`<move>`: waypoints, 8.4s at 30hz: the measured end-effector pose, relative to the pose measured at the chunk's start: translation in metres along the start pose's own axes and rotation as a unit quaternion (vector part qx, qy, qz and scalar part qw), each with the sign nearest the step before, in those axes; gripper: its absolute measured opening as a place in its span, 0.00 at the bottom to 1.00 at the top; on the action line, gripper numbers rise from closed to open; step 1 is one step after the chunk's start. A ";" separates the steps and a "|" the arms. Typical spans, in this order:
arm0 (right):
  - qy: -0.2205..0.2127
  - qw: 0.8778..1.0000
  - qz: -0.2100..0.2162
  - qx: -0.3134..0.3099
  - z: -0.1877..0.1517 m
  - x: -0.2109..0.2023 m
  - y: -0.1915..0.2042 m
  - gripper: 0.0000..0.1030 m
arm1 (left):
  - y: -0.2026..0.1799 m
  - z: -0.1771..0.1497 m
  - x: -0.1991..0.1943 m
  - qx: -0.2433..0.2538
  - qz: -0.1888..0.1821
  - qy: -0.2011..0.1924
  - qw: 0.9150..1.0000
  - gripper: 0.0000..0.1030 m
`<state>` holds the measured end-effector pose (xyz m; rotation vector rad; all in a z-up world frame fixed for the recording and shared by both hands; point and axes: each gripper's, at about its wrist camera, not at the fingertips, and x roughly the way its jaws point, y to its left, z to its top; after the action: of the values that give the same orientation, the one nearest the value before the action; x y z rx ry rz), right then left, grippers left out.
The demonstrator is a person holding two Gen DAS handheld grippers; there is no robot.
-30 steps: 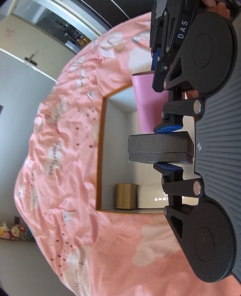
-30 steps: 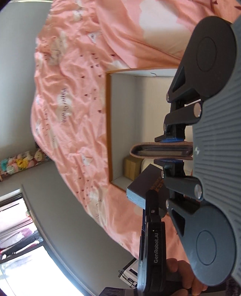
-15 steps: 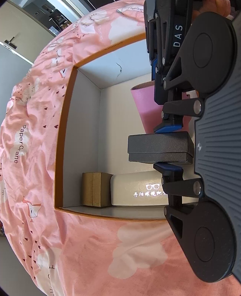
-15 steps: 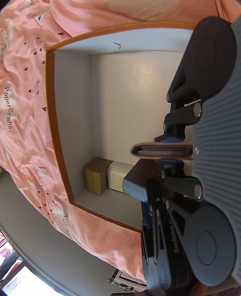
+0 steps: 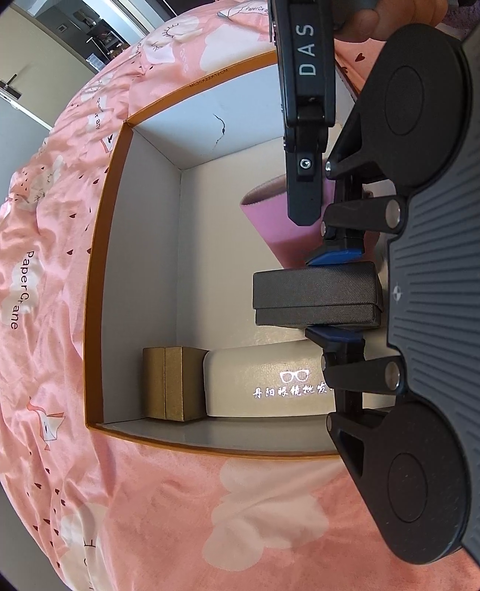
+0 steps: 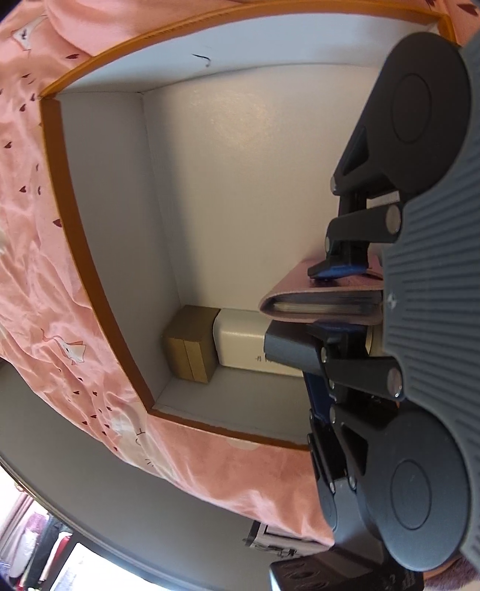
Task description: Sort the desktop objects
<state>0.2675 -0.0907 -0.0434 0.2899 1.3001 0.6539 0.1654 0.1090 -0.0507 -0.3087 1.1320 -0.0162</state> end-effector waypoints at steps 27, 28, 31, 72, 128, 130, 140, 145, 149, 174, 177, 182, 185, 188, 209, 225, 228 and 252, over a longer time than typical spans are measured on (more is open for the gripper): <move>0.041 0.995 0.061 0.074 0.001 0.030 -0.015 0.50 | 0.020 -0.018 -0.011 -0.043 -0.081 -0.008 0.996 0.33; 0.045 0.994 0.066 0.078 0.001 0.031 -0.016 0.50 | 0.020 -0.018 -0.012 -0.042 -0.080 -0.008 0.996 0.33; 0.053 0.991 0.084 0.092 0.001 0.033 -0.020 0.49 | 0.020 -0.019 -0.015 -0.036 -0.073 -0.010 0.997 0.33; -0.011 1.000 0.026 -0.005 -0.022 -0.017 0.023 0.50 | 0.008 -0.039 -0.079 -0.020 -0.013 -0.063 0.998 0.43; -0.133 0.976 -0.151 -0.078 -0.144 -0.103 -0.035 0.39 | -0.119 -0.104 0.017 0.087 -0.060 0.076 0.991 0.45; -0.107 0.980 -0.144 -0.084 -0.135 -0.096 -0.037 0.39 | -0.116 -0.104 0.016 0.086 -0.061 0.077 0.991 0.40; 0.000 0.989 -0.122 -0.089 -0.113 -0.077 -0.051 0.37 | -0.096 -0.104 0.017 0.055 -0.063 0.080 0.993 0.33; 0.030 0.992 -0.087 -0.085 -0.122 -0.080 -0.056 0.34 | -0.092 -0.104 0.014 0.056 -0.066 0.074 0.993 0.29; 0.042 0.992 -0.083 -0.090 -0.131 -0.081 -0.055 0.32 | -0.086 -0.106 0.008 0.054 -0.072 0.068 0.994 0.27; -0.145 0.979 -0.029 -0.144 -0.108 -0.177 0.012 0.25 | -0.068 -0.073 -0.118 0.035 -0.117 -0.086 0.989 0.25; -0.163 0.975 -0.020 -0.147 -0.098 -0.181 0.022 0.25 | -0.069 -0.061 -0.126 0.036 -0.117 -0.106 0.987 0.25; -0.178 0.973 -0.011 -0.146 -0.075 -0.178 0.030 0.25 | -0.068 -0.035 -0.127 0.026 -0.111 -0.127 0.985 0.25; -0.185 0.974 -0.013 -0.133 -0.059 -0.169 0.029 0.25 | -0.067 -0.020 -0.120 0.016 -0.098 -0.133 0.986 0.25; -0.187 0.976 -0.019 -0.112 -0.045 -0.155 0.023 0.25 | -0.067 -0.009 -0.107 0.011 -0.086 -0.132 0.987 0.25; -0.107 0.993 -0.043 -0.031 -0.013 -0.060 -0.029 0.26 | -0.070 0.011 -0.025 0.054 -0.011 0.002 0.998 0.25; -0.115 0.990 -0.063 -0.042 -0.004 -0.057 -0.036 0.26 | -0.091 0.003 0.000 0.114 0.011 0.001 0.993 0.25; -0.123 0.988 -0.071 -0.053 -0.004 -0.061 -0.035 0.26 | -0.095 0.006 0.010 0.130 0.023 0.017 0.991 0.25; -0.116 0.989 -0.078 -0.057 -0.004 -0.065 -0.046 0.26 | -0.120 0.025 0.055 0.211 0.067 0.093 0.971 0.29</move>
<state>0.2685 -0.1657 -0.0180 0.1629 1.0471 0.5432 0.2289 -0.0088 -0.0599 0.1521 1.3006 -0.1669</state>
